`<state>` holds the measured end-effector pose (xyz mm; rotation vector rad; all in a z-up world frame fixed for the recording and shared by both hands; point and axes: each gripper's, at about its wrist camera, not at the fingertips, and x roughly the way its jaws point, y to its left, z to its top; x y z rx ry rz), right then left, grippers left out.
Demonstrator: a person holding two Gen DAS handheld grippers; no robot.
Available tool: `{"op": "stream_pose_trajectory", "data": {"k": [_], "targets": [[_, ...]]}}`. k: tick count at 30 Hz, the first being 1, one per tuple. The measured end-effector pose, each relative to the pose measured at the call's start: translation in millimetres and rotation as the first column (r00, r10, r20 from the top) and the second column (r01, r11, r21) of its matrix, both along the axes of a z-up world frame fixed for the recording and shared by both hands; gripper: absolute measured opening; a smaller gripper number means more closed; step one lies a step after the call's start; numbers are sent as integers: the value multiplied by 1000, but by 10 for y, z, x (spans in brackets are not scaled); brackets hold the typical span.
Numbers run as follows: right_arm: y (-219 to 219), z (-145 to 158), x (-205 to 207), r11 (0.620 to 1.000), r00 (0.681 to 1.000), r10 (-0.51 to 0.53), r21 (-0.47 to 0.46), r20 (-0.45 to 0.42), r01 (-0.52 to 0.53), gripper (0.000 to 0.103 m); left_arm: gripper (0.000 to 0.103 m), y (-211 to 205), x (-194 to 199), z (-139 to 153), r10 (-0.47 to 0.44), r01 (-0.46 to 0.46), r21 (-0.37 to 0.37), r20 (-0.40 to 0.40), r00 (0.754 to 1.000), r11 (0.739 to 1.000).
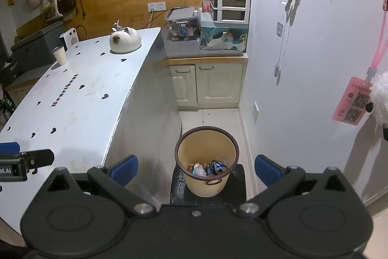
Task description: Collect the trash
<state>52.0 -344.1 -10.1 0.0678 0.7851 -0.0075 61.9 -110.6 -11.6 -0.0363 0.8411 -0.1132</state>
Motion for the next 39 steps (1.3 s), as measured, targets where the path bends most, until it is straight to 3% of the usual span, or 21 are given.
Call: {"op": "stream_pose_trajectory", "data": {"k": [39], "targets": [[-27, -35, 15, 1000, 1000, 7, 8, -9, -7, 103, 103, -25, -19, 8, 3, -3, 0, 2, 1000, 1000]]}}
